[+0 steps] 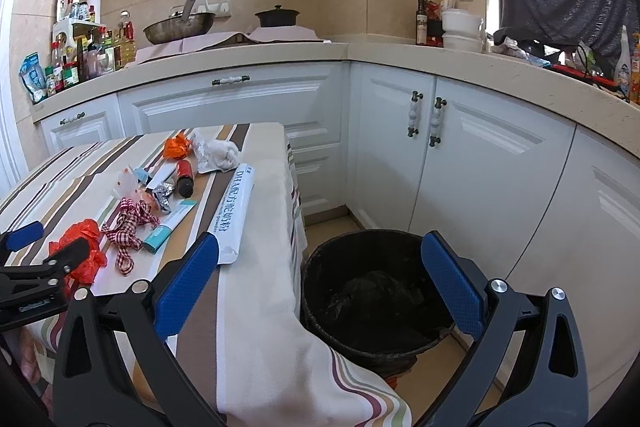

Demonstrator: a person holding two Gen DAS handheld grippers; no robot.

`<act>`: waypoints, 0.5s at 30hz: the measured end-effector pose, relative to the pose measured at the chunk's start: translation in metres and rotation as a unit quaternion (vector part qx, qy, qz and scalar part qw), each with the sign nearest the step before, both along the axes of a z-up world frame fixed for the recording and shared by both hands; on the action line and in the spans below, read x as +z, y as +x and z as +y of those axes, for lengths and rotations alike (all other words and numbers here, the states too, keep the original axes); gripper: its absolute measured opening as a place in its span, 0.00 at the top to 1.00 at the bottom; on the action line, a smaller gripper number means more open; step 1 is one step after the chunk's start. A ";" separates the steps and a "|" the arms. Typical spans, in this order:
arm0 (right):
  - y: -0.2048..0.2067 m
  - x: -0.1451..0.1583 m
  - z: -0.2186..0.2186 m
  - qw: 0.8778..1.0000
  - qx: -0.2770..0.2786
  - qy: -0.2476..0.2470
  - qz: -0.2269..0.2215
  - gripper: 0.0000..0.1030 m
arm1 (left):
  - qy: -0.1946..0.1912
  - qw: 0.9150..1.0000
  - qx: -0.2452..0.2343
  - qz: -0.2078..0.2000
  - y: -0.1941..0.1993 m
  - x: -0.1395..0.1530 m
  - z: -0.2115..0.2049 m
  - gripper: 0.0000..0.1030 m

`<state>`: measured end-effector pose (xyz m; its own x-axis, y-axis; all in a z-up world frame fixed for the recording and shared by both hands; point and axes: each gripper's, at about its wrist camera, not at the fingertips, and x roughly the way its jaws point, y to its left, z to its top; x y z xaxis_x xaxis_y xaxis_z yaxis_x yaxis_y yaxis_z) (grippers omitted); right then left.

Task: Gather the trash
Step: 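Grasp the red plastic bag with the left tool while the right tool grasps the checkered ribbon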

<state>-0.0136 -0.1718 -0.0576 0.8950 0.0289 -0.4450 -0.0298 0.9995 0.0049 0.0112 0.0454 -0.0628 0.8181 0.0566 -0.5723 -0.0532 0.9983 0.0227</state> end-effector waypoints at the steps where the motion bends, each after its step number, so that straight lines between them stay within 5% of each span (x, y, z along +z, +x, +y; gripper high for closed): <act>1: 0.001 0.000 0.001 1.000 0.002 0.000 0.001 0.04 | -0.002 1.000 0.002 -0.001 0.000 -0.001 0.002 0.09; 3: 0.002 -0.002 0.004 1.000 0.006 -0.002 0.005 0.04 | -0.006 1.000 0.000 0.000 0.001 -0.002 0.004 0.42; 11: 0.009 -0.004 0.024 0.999 0.029 -0.009 0.016 0.04 | -0.035 0.999 -0.031 0.024 0.000 -0.010 0.012 0.64; 15: 0.012 -0.001 0.041 0.999 0.052 -0.010 0.014 0.04 | -0.046 0.998 -0.026 0.023 -0.004 -0.008 0.022 0.65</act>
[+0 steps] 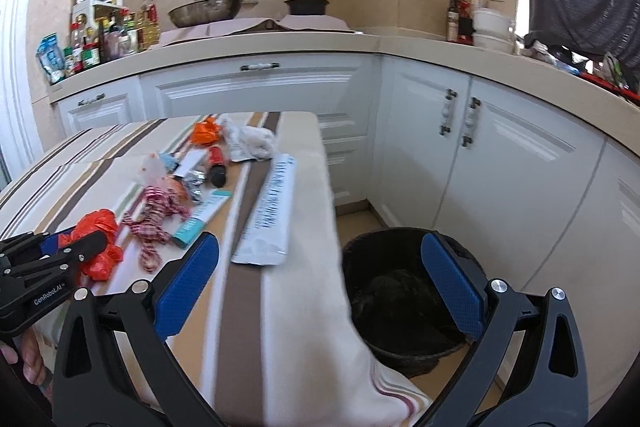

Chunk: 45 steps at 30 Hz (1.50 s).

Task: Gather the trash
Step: 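Grasp the red plastic bag with the left tool while the right tool grasps the checkered ribbon, then carry the red bag and ribbon over the black bin and open both tools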

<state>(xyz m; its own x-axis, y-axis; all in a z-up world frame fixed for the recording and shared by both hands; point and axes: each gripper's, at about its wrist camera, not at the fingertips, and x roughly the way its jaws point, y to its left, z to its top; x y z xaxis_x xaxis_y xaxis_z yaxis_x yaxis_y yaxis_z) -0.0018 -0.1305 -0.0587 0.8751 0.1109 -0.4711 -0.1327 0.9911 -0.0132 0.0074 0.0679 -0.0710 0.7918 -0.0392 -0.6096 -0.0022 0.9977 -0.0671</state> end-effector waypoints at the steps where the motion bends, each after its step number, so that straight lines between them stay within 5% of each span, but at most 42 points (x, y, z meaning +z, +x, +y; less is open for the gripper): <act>1: 0.001 0.001 0.006 1.000 0.006 -0.001 -0.002 0.04 | -0.003 1.000 0.005 -0.002 -0.003 0.001 0.005 0.65; 8: 0.011 0.007 0.049 0.998 0.057 0.003 -0.008 0.05 | -0.003 0.999 0.049 -0.011 -0.008 0.011 0.039 0.65; 12: 0.022 0.002 0.072 0.996 0.088 0.007 0.012 0.28 | 0.006 0.997 0.070 -0.009 -0.009 0.013 0.055 0.65; 31: 0.057 -0.033 0.139 0.977 0.166 -0.028 0.131 0.76 | 0.000 0.991 0.129 0.015 -0.009 0.001 0.111 0.65; 45: 0.027 -0.006 0.117 0.984 0.171 -0.022 0.050 0.84 | 0.002 0.992 0.127 -0.018 -0.019 0.018 0.095 0.65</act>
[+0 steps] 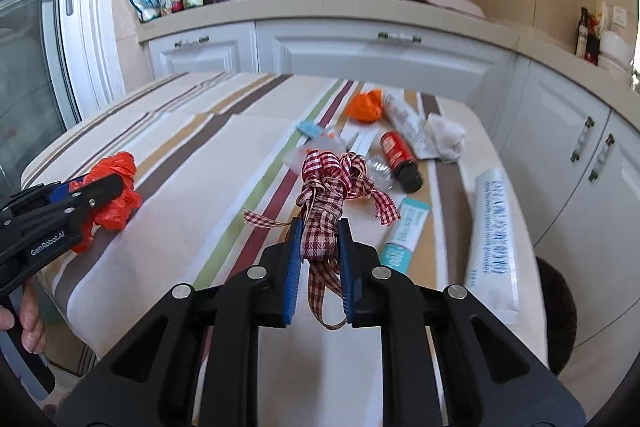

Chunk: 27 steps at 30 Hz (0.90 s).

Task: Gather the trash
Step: 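Carry the red bag and ribbon over the black bin and open both tools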

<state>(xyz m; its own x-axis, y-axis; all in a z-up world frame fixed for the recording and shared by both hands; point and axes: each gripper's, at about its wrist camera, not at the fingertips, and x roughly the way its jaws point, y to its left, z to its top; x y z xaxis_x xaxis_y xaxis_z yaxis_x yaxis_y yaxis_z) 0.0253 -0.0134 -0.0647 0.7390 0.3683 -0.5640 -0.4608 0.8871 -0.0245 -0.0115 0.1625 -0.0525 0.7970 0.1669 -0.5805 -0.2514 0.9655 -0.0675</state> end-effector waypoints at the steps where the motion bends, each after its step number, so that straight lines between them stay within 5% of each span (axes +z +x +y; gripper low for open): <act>1: -0.002 0.002 -0.004 1.000 -0.002 0.000 -0.004 0.84 | -0.001 1.000 -0.004 -0.003 0.000 0.003 -0.004 0.65; 13: -0.026 0.025 -0.103 0.994 -0.098 0.012 -0.049 0.84 | -0.005 0.995 -0.094 -0.035 0.010 0.026 -0.084 0.65; 27: -0.030 0.006 -0.218 0.975 -0.216 0.015 -0.056 0.84 | 0.010 0.976 -0.214 -0.041 0.039 0.026 -0.208 0.65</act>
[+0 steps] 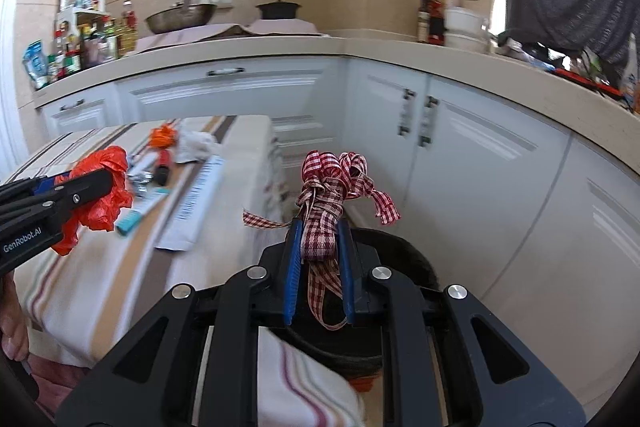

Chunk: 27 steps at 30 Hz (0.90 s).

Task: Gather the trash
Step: 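Carry the red bag and ribbon over the black bin and open both tools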

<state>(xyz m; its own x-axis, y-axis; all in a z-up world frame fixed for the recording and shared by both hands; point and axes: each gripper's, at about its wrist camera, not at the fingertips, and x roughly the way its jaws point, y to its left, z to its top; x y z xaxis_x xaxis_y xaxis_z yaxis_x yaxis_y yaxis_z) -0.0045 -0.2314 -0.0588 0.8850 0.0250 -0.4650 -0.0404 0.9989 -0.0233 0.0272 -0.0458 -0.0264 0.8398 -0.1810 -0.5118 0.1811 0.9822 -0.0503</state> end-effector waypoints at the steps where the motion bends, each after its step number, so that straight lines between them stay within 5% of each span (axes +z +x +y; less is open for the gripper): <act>1: 0.001 -0.002 -0.006 1.000 -0.003 0.000 0.001 0.84 | 0.002 1.000 -0.006 0.000 0.003 -0.001 -0.009 0.65; 10: 0.017 -0.013 -0.044 1.000 -0.021 0.007 0.000 0.84 | 0.015 1.000 -0.026 -0.010 0.024 -0.003 -0.063 0.65; 27: 0.059 -0.032 -0.084 0.999 -0.023 0.031 0.018 0.83 | 0.030 0.998 -0.026 0.048 0.077 -0.032 -0.121 0.65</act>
